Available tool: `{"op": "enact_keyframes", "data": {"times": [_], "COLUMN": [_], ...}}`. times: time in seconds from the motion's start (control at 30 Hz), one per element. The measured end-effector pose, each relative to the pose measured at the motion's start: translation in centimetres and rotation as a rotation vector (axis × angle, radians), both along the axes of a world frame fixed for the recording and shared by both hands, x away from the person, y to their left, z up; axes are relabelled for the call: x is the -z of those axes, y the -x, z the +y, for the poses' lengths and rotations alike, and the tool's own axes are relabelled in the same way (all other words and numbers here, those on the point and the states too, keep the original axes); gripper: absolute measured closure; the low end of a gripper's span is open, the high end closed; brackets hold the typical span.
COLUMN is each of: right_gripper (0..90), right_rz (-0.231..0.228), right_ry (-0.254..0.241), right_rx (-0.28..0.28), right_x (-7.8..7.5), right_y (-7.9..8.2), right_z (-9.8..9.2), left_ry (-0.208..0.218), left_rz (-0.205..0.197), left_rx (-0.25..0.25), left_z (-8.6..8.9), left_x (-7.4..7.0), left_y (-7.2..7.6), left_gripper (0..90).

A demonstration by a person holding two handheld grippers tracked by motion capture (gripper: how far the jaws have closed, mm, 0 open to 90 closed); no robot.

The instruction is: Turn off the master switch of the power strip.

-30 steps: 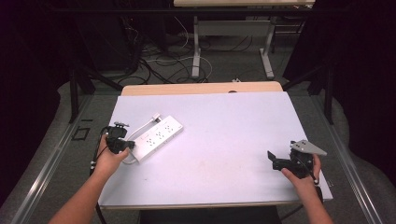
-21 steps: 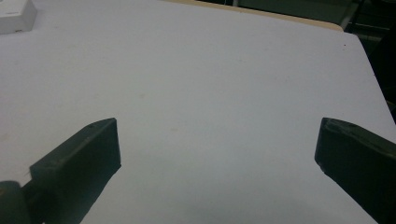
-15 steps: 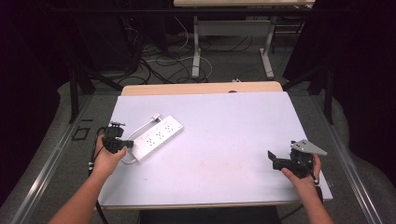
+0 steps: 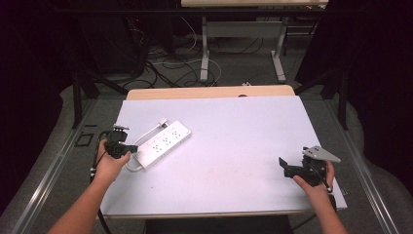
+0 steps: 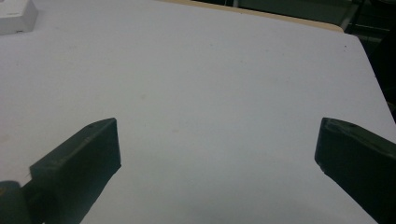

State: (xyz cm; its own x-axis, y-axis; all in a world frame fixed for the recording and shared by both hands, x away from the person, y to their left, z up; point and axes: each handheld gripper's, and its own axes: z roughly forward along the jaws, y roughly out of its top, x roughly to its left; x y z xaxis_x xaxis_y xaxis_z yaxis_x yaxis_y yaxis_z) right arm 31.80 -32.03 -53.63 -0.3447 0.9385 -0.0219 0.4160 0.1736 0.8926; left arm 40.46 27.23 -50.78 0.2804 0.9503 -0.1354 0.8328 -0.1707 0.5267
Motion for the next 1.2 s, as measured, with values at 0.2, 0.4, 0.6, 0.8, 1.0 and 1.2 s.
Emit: {"op": "enact_keyframes", "data": {"times": [0.2, 0.4, 0.6, 0.8, 1.0, 1.2], "right_gripper": [0.0, 0.0, 0.0, 0.0, 0.0, 0.0], "right_rz": [-0.005, -0.004, -0.011, -0.011, -0.019, -0.026], "right_ry": [0.005, -0.001, -0.002, -0.001, -0.009, -0.003], "right_rx": [-0.001, 0.003, -0.001, -0.001, 0.004, 0.001], "right_x": [0.0, 0.0, 0.0, 0.0, 0.0, 0.0], "right_y": [0.0, 0.0, 0.0, 0.0, -0.1, -0.1], "right_z": [-0.1, 0.0, 0.0, 0.0, -0.1, -0.1], "left_ry": [0.001, 0.021, 0.023, 0.025, 0.061, 0.075], "left_rz": [0.003, -0.032, -0.058, -0.106, -0.136, -0.155], "left_rx": [0.018, 0.01, 0.024, 0.026, 0.029, 0.047], "left_z": [0.1, 0.0, -0.1, -0.1, 0.0, 0.0], "left_x": [-0.9, -1.4, -1.9, -2.4, -2.8, -3.1], "left_y": [0.0, 0.2, 0.4, 0.7, 0.8, 1.0], "left_gripper": [87.8, 85.4, 82.1, 72.6, 63.4, 54.6]}}
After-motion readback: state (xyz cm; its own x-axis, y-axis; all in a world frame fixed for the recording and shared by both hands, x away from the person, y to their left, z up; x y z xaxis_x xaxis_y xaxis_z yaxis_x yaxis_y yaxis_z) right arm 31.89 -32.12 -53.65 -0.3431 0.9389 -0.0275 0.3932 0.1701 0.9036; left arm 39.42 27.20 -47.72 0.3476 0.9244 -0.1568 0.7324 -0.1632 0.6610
